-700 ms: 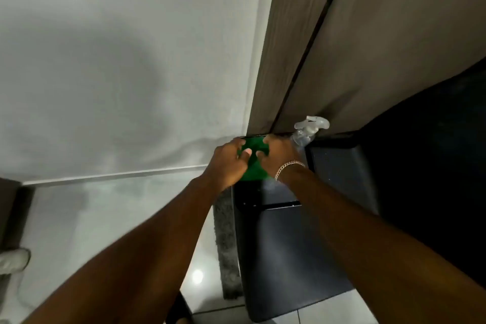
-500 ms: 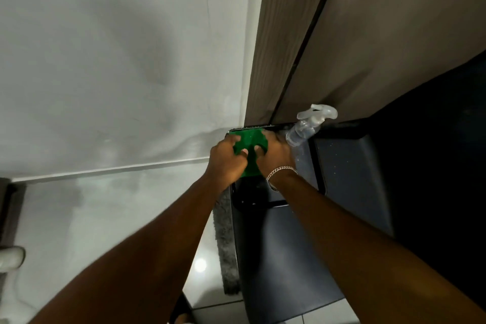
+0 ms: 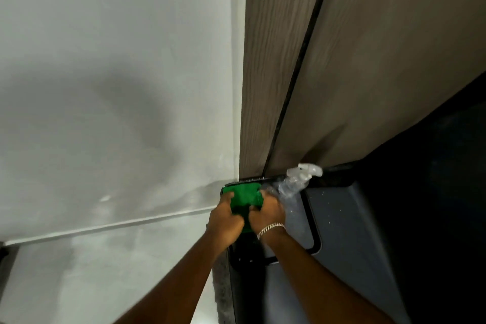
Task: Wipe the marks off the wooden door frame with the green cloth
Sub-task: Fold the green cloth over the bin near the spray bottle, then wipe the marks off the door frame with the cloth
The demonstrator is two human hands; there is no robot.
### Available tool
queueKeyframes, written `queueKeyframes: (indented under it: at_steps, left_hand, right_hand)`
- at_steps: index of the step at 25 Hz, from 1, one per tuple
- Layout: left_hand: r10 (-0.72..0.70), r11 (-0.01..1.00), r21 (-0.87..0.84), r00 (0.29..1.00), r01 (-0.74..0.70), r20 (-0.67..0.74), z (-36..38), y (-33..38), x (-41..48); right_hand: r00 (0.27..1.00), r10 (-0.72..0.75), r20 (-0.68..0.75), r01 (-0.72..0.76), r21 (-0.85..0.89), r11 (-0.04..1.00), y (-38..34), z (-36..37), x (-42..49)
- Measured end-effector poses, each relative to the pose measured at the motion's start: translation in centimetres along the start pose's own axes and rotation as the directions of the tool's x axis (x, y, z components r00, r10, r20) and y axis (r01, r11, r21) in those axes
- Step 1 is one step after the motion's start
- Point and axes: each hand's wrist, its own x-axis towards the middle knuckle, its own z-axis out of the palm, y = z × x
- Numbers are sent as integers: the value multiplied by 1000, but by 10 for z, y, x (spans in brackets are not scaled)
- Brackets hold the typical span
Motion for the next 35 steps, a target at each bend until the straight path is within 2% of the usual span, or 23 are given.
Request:
queueKeyframes:
  at_steps: [3,5,7,9,12,14,17,20,22,24,26,28,30,31,32,33,35]
  left_hand:
    - [51,998,-37,999,-52,-19,-24,17,-20]
    - [88,994,-68,996,-87,6,-43,37,-36]
    - [120,979,-170,992,-111,41,-62,54,-48]
    - [196,936,-294,981,-191,-12,-86,81,-64]
    - [352,873,-324,931,-364,-96,-110,136,-91]
    - [468,833,-238,865,-500,-181,-118,180,-114]
    - [664,715,-32,692,-699,-283,-127,241,-144]
    - [768,607,145,529,-781,-362,-134,287,-154]
    - [795,562,190,462,-805,-392,-138,307,-158]
    - [797,549,199,436,-812,-417,-140,319,-158]
    - [797,546,222,420,-808,-433,-141,322,-154]
    - [795,549,216,425,-807,-434,-142,321,-155]
    - [798,543,202,426,-815,-426,-148,323,-161]
    - [807,524,217,398,-824,-437,-156,326,-167]
    - [825,476,258,325,-841,-463,-169,331,-176]
    - [846,395,318,207,-862,-491,-188,337,-185]
    - [856,184,496,-111,-849,-506,-236,354,-201]
  right_hand:
    - [993,-121,14,121,-13,993,-20,-19,-25]
    - [976,-218,-9,218,50,975,-37,-41,-43]
    - [949,-314,-32,315,140,939,-54,-61,-60]
    - [907,-411,-96,422,226,878,-78,-92,-77]
    - [838,-494,-234,546,320,775,-122,-140,-92]
    - [805,-479,-350,589,381,712,-151,-172,-99]
    - [723,-438,-535,673,401,621,-193,-212,-109]
    - [660,-401,-636,722,388,572,-229,-241,-112]
    - [574,-395,-717,771,310,557,-246,-254,-111]
    - [404,-397,-824,823,137,552,-256,-255,-108]
    - [254,-462,-850,832,-52,553,-261,-241,-106]
    - [224,-573,-789,804,-183,566,-263,-218,-101]
    - [256,-645,-720,767,-254,589,-264,-200,-91]
    - [263,-661,-703,741,-291,605,-265,-197,-83]
    - [256,-673,-694,712,-336,617,-265,-196,-76]
    - [238,-682,-692,685,-379,623,-266,-195,-69]
    - [187,-666,-722,654,-415,633,-274,-192,-60]
